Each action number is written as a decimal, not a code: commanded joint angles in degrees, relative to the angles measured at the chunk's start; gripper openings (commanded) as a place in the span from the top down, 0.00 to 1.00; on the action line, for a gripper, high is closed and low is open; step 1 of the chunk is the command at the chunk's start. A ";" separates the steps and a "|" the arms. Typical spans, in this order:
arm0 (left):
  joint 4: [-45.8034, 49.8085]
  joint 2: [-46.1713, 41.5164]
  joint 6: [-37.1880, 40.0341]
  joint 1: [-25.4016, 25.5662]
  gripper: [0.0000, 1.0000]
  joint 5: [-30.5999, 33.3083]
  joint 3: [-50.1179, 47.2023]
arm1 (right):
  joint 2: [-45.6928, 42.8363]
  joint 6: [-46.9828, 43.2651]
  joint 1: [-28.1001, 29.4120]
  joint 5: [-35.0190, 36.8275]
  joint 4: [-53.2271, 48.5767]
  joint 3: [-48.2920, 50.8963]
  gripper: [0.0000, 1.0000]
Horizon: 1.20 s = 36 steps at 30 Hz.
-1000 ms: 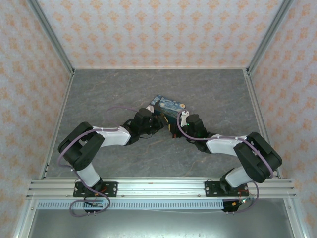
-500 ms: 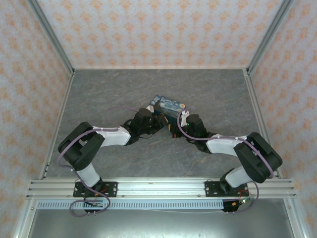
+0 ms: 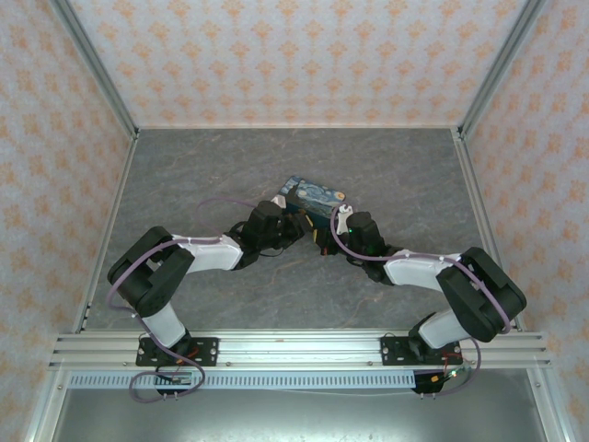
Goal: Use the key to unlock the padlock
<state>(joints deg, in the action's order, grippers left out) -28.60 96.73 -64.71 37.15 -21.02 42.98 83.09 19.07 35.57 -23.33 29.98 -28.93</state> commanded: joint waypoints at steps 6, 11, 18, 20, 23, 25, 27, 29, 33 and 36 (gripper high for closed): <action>-0.06 1.37 -0.16 1.15 0.74 -1.00 0.73 | -2.56 0.82 0.38 -2.85 6.70 -1.11 1.00; -0.08 1.59 -0.20 1.20 0.74 -0.98 0.72 | -2.57 1.20 0.38 -2.53 6.40 -1.06 1.00; 0.20 1.80 -0.02 1.24 0.74 -0.96 0.82 | -2.84 1.63 0.38 -2.37 6.18 -1.12 1.00; -0.01 1.93 -0.07 1.27 0.74 -1.12 0.84 | -2.92 1.64 0.38 -2.37 6.13 -1.13 1.00; -0.11 1.88 -0.19 1.26 0.74 -1.09 0.71 | -2.73 1.59 0.38 -2.20 6.23 -1.13 1.00; -0.08 1.73 -0.09 1.33 0.74 -1.15 0.85 | -2.39 1.65 0.40 -2.11 6.54 -1.07 1.00; 0.20 1.63 -0.01 1.35 0.74 -1.16 0.97 | -2.22 1.53 0.38 -2.30 6.85 -1.38 1.00; 0.28 1.78 -0.03 1.44 0.74 -1.23 1.13 | -2.20 1.31 0.44 -2.50 7.02 -1.80 1.00; 0.36 1.85 -0.03 1.57 0.74 -1.21 1.31 | -1.79 1.22 0.38 -2.47 7.46 -2.27 1.00; 0.50 1.83 0.07 1.62 0.74 -1.20 1.35 | -1.11 1.65 0.34 -2.72 7.92 -2.69 1.00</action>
<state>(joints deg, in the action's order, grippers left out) -28.82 96.90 -64.71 37.15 -21.02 43.05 83.09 20.38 35.57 -23.33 29.95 -28.93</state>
